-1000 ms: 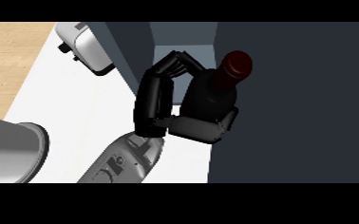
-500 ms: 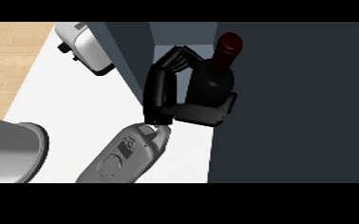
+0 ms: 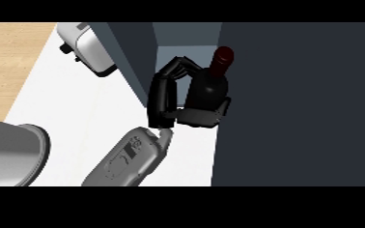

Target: Pick up the wine, place it into the cabinet and close the cabinet

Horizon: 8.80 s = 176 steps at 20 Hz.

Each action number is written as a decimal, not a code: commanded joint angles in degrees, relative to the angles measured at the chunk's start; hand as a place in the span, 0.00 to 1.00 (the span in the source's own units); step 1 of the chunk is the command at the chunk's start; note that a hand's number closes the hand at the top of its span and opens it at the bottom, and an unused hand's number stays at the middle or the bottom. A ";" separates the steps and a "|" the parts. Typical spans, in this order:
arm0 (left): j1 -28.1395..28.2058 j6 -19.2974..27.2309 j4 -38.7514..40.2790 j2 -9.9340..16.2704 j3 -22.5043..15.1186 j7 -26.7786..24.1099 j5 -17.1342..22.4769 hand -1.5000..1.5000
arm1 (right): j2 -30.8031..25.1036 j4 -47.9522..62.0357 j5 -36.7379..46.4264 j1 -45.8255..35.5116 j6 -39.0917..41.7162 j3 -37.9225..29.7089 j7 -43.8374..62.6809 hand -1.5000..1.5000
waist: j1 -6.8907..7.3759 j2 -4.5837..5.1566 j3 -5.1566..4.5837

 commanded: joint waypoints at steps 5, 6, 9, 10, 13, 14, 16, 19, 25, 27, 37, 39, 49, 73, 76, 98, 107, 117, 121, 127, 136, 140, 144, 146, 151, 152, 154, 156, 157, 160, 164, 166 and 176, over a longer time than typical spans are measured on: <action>-0.67 -3.48 8.51 -0.06 3.25 -5.63 -1.19 1.00 | 1.47 -2.70 -2.64 5.49 2.37 -0.70 -5.06 0.00 | 0.11 0.06 0.02; -0.44 0.87 8.49 -0.06 -1.15 -7.40 1.46 1.00 | -0.95 -4.46 -6.76 1.12 0.32 -2.57 2.71 0.00 | -0.09 0.05 -0.01; 0.81 -1.80 10.34 -0.06 2.98 -10.61 -0.21 1.00 | 0.23 -3.62 -3.77 0.35 0.03 -0.43 1.04 0.00 | 0.20 0.04 -0.02; 1.15 -3.23 10.47 -0.06 3.87 -10.62 -0.07 1.00 | 0.41 -5.47 -4.35 1.64 -0.41 -0.55 2.16 0.00 | 0.17 0.00 -0.01; -1.87 -3.31 13.97 -0.06 6.03 -11.68 3.28 1.00 | -0.07 -6.15 -6.08 2.67 0.37 -1.83 1.93 0.00 | -0.23 0.04 -0.01; -2.00 -4.19 15.42 -0.06 7.25 -12.73 1.63 1.00 | -0.02 -7.36 -6.64 4.83 1.17 -2.27 1.06 0.00 | -0.27 0.02 0.00; -3.25 -3.37 14.50 -0.06 7.07 -10.56 1.07 1.00 | 0.09 -8.84 -5.42 4.33 0.21 -1.16 2.90 0.00 | -0.13 -0.07 -0.01; -4.71 -5.26 18.31 -0.06 9.36 -13.07 4.22 1.00 | 1.19 -5.77 -4.60 2.17 -0.31 -0.11 1.11 0.00 | -0.18 0.06 -0.02; -7.51 -9.51 21.17 1.46 12.47 -10.29 3.71 1.00 | 0.80 -5.43 -6.09 3.72 0.10 -0.84 0.77 0.00 | 0.01 0.01 0.00; -9.87 -10.37 25.36 0.96 14.31 -11.45 4.36 1.00 | 0.60 -3.63 -6.37 4.95 1.80 -2.42 -3.21 0.00 | -0.17 0.09 0.02; -18.19 -11.32 38.98 -0.05 17.80 -14.34 6.28 1.00 | -0.85 -6.09 -8.35 3.66 0.84 -2.22 2.08 0.00 | -0.55 0.13 0.00; -19.21 -11.17 40.61 -0.06 17.94 -16.14 7.84 1.00 | -0.09 -4.88 -7.72 4.27 1.65 -1.27 -0.74 0.00 | -0.69 0.18 0.00; -25.03 -6.92 53.40 -0.06 19.71 -29.17 8.92 1.00 | 0.39 -2.22 -6.95 5.13 3.66 0.18 -3.47 0.00 | -2.66 0.76 -0.01; -34.11 -14.48 67.42 -0.07 32.01 -30.67 13.88 1.00 | 1.95 -2.54 -4.43 4.40 2.06 3.26 -2.31 0.00 | -3.19 1.00 -0.03; -33.90 -14.66 68.49 0.09 32.05 -32.23 12.15 1.00 | 0.81 -1.67 -5.49 2.15 1.86 0.52 -2.34 0.00 | -2.97 1.18 -0.03; -30.99 -12.05 71.97 3.15 31.78 -34.10 8.82 0.00 | 2.43 -1.20 -2.13 2.62 1.61 5.02 -3.96 0.00 | -3.39 1.46 -0.08; -28.20 -15.55 71.78 2.01 31.69 -37.95 7.85 0.00 | 1.85 0.31 -3.74 1.81 1.72 3.16 -5.02 0.00 | -3.41 1.59 -0.07; -28.19 -20.22 71.00 -0.07 31.48 -38.92 7.78 0.00 | 0.44 -0.11 -5.78 1.08 2.39 2.14 -3.28 0.00 | -3.16 1.22 -0.06; -27.90 -22.27 71.61 -0.07 30.58 -38.00 7.06 0.00 | 2.25 2.37 -2.57 1.68 2.03 3.86 -5.88 0.00 | -2.47 1.18 -0.05; -26.03 -24.02 69.51 -0.07 30.02 -39.35 12.21 0.00 | 1.77 0.13 -4.95 1.25 1.65 4.78 -2.24 0.00 | -3.82 0.61 -0.05; -23.81 -24.79 65.65 -0.07 25.03 -39.25 17.19 0.00 | 0.90 -0.77 -4.53 -0.09 0.11 3.77 -0.99 0.00 | -3.03 0.40 -0.04; -20.92 -22.89 58.77 -0.07 17.80 -35.11 21.63 0.00 | 3.01 -2.72 0.12 -0.37 -2.77 7.96 1.40 0.00 | -2.45 -0.08 -0.06; -13.46 -17.15 47.47 -0.07 6.66 -33.56 26.56 0.00 | 1.87 -2.02 -0.78 -0.60 -2.22 6.55 0.90 0.00 | -2.08 -0.33 -0.03; -10.55 -14.33 42.89 -0.07 4.47 -34.12 26.97 0.00 | 2.09 -4.24 0.52 2.85 -1.94 6.83 -0.62 0.00 | -0.91 -0.28 -0.01; -4.27 -2.74 29.19 -0.07 -5.29 -32.52 29.20 0.00 | 1.69 -4.51 -1.49 2.40 -3.25 4.78 1.05 0.00 | -0.33 -0.23 0.00; -2.06 -2.01 24.33 -0.07 -6.86 -29.81 27.75 0.00 | 0.15 -4.36 -3.55 0.90 -2.84 2.29 2.02 0.00 | 0.41 -0.44 0.02; -0.67 1.63 20.68 -0.07 -9.07 -30.57 26.94 0.00 | 0.44 -4.75 -3.08 4.95 -0.47 3.52 -1.97 0.00 | 0.28 -0.33 0.04; 4.52 2.49 16.61 -0.06 -12.17 -31.46 25.69 0.00 | 1.02 -5.39 -1.18 1.10 -3.94 3.88 1.45 0.00 | 0.55 -0.34 -0.01; 5.50 3.37 14.92 -0.06 -11.78 -32.37 25.41 0.00 | 0.55 -4.98 -0.21 -0.73 -4.89 4.69 3.97 0.00 | 0.59 -0.25 -0.02; 7.14 4.32 10.32 -0.06 -11.79 -29.90 22.39 0.00 | 0.22 -3.13 -3.72 5.40 -0.66 1.71 -3.70 0.00 | 0.51 -0.14 0.03; 15.11 5.96 -2.19 4.14 -13.60 -26.62 19.21 0.00 | 1.63 -1.77 0.59 4.20 -1.95 4.58 -4.59 0.00 | 0.93 -0.19 0.02; 19.16 8.80 -5.73 4.48 -16.22 -27.36 17.08 0.00 | 0.90 -5.65 -2.09 5.75 -1.75 4.32 -1.89 0.00 | 0.87 -0.27 0.02; 30.81 7.58 -22.97 11.83 -18.39 -24.14 12.78 0.00 | -0.16 -5.58 -4.75 5.55 -0.24 3.77 -0.87 0.00 | 0.75 -0.15 -0.01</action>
